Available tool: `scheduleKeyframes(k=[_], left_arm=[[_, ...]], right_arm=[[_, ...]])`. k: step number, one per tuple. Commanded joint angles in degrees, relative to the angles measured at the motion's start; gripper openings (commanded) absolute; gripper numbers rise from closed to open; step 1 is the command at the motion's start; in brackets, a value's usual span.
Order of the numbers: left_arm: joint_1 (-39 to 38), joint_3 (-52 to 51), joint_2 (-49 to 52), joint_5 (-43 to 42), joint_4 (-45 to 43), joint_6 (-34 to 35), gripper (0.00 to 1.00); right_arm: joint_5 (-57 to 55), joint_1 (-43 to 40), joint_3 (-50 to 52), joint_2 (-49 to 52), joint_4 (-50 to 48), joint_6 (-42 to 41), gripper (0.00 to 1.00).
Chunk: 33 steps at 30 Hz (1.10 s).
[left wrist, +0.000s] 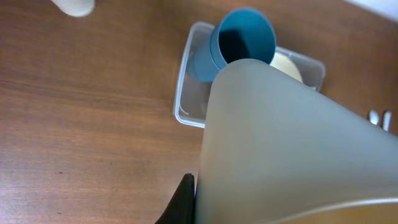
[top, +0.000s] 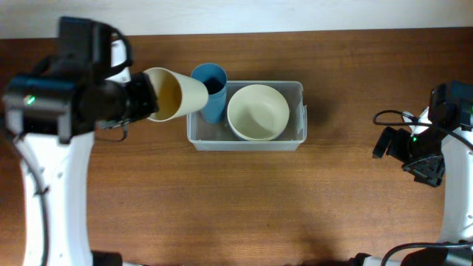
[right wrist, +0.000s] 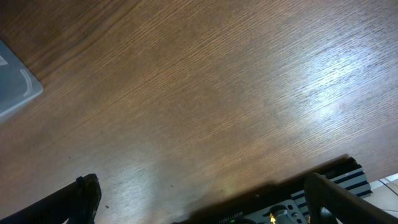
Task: Pack container
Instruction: 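Carry the beige cup right into the container beside the blue cups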
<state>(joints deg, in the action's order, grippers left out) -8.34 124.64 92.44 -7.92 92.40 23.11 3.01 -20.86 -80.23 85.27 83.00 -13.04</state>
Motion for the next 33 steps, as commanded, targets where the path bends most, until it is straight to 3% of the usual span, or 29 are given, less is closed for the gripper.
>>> scheduleKeyframes(k=[1, 15, 33], left_arm=[[-2.4, 0.5, 3.7, 0.4, -0.1, -1.0, 0.02], [-4.3, 0.4, 10.0, 5.8, 2.4, -0.9, 0.02], [-7.3, 0.3, 17.1, 5.8, 0.7, -0.9, 0.02]], right_arm=[[-0.5, 0.2, 0.2, -0.5, -0.1, 0.4, 0.99], [-0.5, 0.2, 0.2, -0.5, -0.1, 0.4, 0.99], [-0.5, 0.2, 0.2, -0.5, -0.1, 0.4, 0.99]])
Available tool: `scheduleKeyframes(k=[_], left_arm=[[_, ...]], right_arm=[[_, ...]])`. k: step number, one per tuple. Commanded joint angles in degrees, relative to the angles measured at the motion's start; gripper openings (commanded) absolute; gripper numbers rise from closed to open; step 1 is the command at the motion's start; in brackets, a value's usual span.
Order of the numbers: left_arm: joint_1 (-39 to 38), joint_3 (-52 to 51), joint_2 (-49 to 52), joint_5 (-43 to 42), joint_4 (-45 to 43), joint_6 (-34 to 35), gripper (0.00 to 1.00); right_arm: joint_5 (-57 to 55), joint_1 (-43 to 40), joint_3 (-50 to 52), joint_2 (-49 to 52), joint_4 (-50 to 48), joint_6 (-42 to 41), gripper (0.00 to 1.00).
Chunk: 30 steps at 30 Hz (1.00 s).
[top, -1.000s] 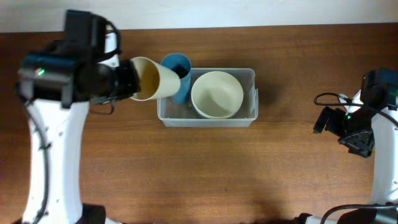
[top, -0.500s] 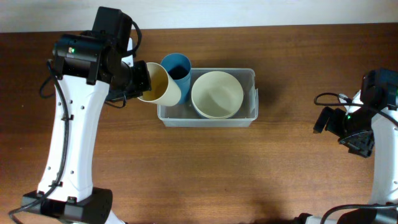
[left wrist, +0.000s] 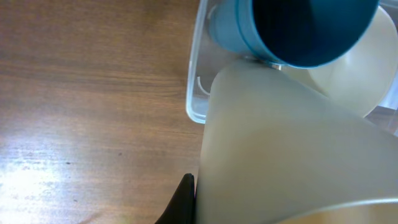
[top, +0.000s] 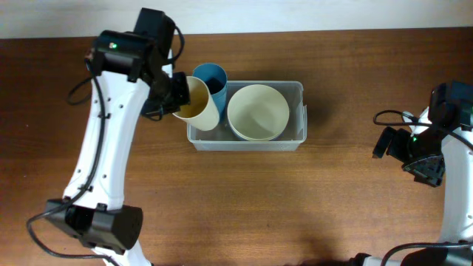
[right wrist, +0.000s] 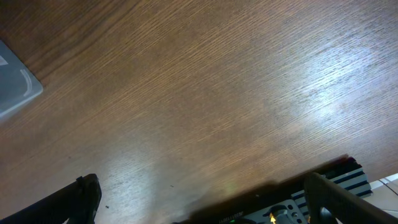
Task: Pack container
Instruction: 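Carry the beige cup right into the container beside the blue cups, then release the beige cup in the container and withdraw left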
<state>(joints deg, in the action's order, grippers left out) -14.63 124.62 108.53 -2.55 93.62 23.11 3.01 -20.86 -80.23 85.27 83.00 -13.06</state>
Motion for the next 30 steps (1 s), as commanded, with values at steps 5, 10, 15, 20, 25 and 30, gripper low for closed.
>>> scheduleKeyframes(k=[5, 10, 15, 20, 25, 30], left_arm=[[-2.0, 0.3, 2.5, 1.0, -1.2, -0.9, 0.02], [-2.0, 0.3, 4.4, 1.1, -0.8, -0.9, 0.02], [-2.0, 0.3, 6.2, 1.5, -1.0, -0.9, 0.02], [-2.0, 0.3, 6.9, 1.6, -1.4, -0.9, 0.01], [-2.0, 0.2, 7.0, 3.5, -1.2, -0.9, 0.02], [-2.0, 0.2, 7.4, 3.5, -1.2, -0.9, 0.03]], right_arm=[[-0.5, 0.2, 0.2, -0.5, -0.1, 0.4, 0.99], [-0.5, 0.2, 0.2, -0.5, -0.1, 0.4, 0.99], [-0.5, 0.2, 0.2, -0.5, -0.1, 0.4, 0.99], [-0.5, 0.2, 0.2, -0.5, -0.1, 0.4, 0.99], [-0.5, 0.2, 0.2, -0.5, -0.1, 0.4, 0.99], [-0.5, 0.2, 0.2, -0.5, -0.1, 0.4, 0.99]])
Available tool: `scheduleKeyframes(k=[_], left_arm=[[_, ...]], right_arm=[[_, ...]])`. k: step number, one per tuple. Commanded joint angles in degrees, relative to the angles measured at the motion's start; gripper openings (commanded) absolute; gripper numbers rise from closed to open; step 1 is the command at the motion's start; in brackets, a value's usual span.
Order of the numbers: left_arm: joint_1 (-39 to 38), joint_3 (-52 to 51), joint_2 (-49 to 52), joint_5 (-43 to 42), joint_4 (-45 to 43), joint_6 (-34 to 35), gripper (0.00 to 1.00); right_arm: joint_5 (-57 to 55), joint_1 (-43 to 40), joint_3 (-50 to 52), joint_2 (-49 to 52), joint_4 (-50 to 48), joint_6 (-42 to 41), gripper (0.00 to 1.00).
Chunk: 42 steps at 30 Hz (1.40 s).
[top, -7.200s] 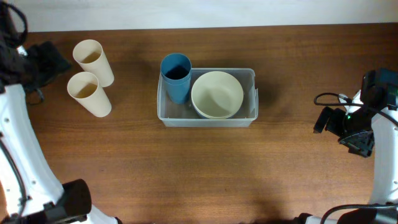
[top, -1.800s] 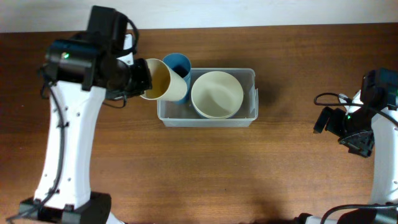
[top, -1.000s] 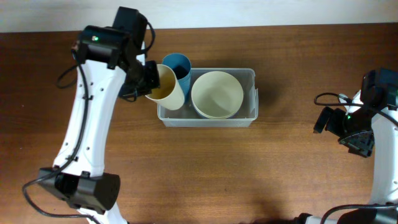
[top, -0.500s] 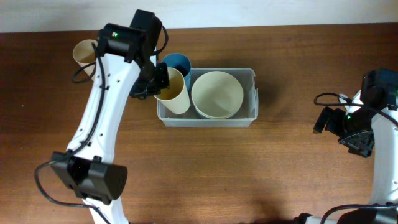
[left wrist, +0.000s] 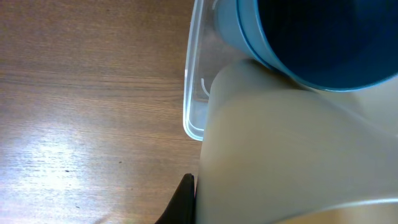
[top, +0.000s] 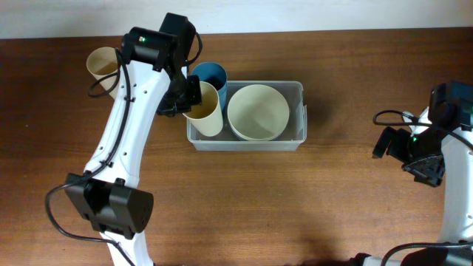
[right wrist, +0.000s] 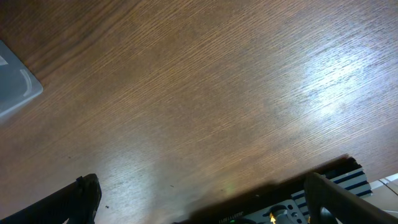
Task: Pack container
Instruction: 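Release the beige cup in the container and withdraw left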
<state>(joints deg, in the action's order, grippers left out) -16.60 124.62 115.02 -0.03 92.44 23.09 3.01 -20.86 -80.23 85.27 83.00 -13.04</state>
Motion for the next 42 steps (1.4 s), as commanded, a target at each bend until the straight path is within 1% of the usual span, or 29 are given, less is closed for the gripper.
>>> scheduleKeyframes(k=[1, 9, 16, 20, 28, 31, 34, 35, 36, 38, 39, 40, 41, 42], left_arm=[[0.0, 0.2, 1.1, 0.9, 0.0, -0.9, 0.02], [0.0, 0.2, 2.3, 0.9, -0.1, -0.9, 0.03], [0.0, 0.2, 2.3, 0.9, 0.0, -0.9, 0.11], [0.0, 0.2, 2.3, 0.9, -0.1, -0.9, 0.17], [0.1, 0.5, 2.3, 0.9, -0.5, -0.9, 0.23], [0.8, 2.4, 2.3, 0.9, 0.3, -1.0, 0.27], [1.9, 6.8, 2.3, 0.9, 2.8, -1.4, 0.29], [2.4, 9.1, 2.3, 1.0, 3.9, -2.3, 0.31], [3.1, 12.3, 2.1, 0.9, 4.3, -4.5, 0.35], [3.8, 15.2, 1.3, 2.1, 4.3, -5.3, 0.45], [4.1, 16.4, 0.9, 3.0, 4.3, -5.2, 0.59], [4.5, 17.4, 0.3, 4.4, 4.3, -5.2, 0.76], [5.0, 18.5, -0.3, 6.4, 4.3, -5.2, 0.95], [5.5, 19.1, -0.7, 8.3, 4.3, -5.2, 1.0]], right_arm=[[-0.5, 0.2, 0.2, -0.5, -0.1, 0.4, 0.99], [-0.5, 0.2, 0.2, -0.5, -0.1, 0.4, 0.99], [-0.5, 0.2, 0.2, -0.5, -0.1, 0.4, 0.99], [-0.5, 0.2, 0.2, -0.5, -0.1, 0.4, 0.99], [-0.5, 0.2, 0.2, -0.5, -0.1, 0.4, 0.99], [-0.5, 0.2, 0.2, -0.5, -0.1, 0.4, 0.99], [-0.5, 0.2, 0.2, -0.5, -0.1, 0.4, 0.99], [-0.5, 0.2, 0.2, -0.5, -0.1, 0.4, 0.99], [-0.5, 0.2, 0.2, -0.5, -0.1, 0.4, 0.99], [-0.5, 0.2, 0.2, -0.5, -0.1, 0.4, 0.99], [-0.5, 0.2, 0.2, -0.5, -0.1, 0.4, 0.99], [-0.5, 0.2, 0.2, -0.5, -0.1, 0.4, 0.99], [-0.5, 0.2, 0.2, -0.5, -0.1, 0.4, 0.99], [-0.5, 0.2, 0.2, -0.5, -0.1, 0.4, 0.99]])
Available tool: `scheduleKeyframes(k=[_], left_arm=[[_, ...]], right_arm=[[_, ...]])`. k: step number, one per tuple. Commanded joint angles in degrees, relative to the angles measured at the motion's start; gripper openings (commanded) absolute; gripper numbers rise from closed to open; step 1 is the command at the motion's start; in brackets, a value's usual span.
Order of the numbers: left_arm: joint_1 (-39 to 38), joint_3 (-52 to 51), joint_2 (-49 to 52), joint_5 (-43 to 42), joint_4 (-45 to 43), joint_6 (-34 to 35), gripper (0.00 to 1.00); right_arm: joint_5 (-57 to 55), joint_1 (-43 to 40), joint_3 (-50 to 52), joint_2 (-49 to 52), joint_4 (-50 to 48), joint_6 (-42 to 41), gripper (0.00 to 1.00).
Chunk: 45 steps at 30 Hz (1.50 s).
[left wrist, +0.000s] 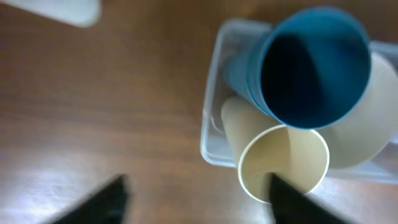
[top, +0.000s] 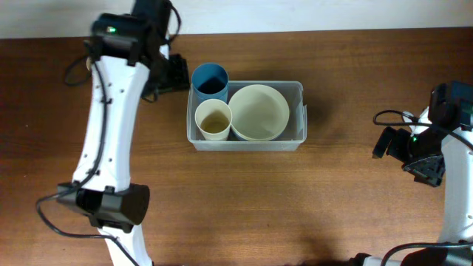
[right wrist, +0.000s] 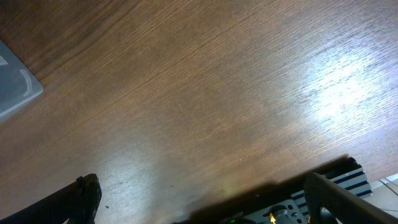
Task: Pack container
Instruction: 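Release the beige cup in the container and withdraw left, then move the left gripper to the remaining beige cup and grasp it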
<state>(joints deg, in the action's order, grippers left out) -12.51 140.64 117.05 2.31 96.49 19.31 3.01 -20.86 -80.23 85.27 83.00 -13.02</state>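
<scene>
A clear plastic container [top: 295, 140] [left wrist: 210, 152] sits mid-table. In it stand a cream cup [top: 213, 120] [left wrist: 284, 163] at the front left, a blue cup [top: 210, 80] [left wrist: 311, 68] at the back left and a cream bowl [top: 259, 112] on the right. My left gripper [top: 176, 74] [left wrist: 199, 205] is open and empty, just left of the blue cup and above the container's left edge. My right gripper [top: 415, 159] [right wrist: 202, 205] stands open over bare wood far to the right.
A pale cream object [left wrist: 62, 9] lies blurred at the top left of the left wrist view, out on the wooden table [top: 244, 207]. The container's lid corner [right wrist: 15, 87] shows at the left of the right wrist view.
My left gripper has let go of the cream cup, which now stands in the container's front left. The gripper has drawn back to the left of the blue cup. The right arm is unchanged.
My left gripper held the cream cup tilted, left of the container. Then it was at the container's left end beside the blue cup, then lower and upright inside. Now the cup stands free and the gripper is open.
</scene>
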Motion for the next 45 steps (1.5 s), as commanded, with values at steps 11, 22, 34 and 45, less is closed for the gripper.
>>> scheduleKeyframes(k=[11, 22, 34, 45], left_arm=[[17.6, 3.9, -4.3, 13.4, -2.3, 12.5, 1.0], [28.1, 3.9, -0.7, 2.9, -10.4, 9.9, 1.0], [28.1, 3.9, 10.1, -6.9, -12.2, 6.3, 1.0], [28.1, 3.9, 12.9, -7.1, -15.1, 6.3, 1.0]], right_arm=[[-0.5, 0.2, 0.2, -0.5, -0.1, 0.4, 0.99], [-0.5, 0.2, 0.2, -0.5, -0.1, 0.4, 0.99], [-0.5, 0.2, 0.2, -0.5, -0.1, 0.4, 0.99], [-0.5, 0.2, 0.2, -0.5, -0.1, 0.4, 0.99]])
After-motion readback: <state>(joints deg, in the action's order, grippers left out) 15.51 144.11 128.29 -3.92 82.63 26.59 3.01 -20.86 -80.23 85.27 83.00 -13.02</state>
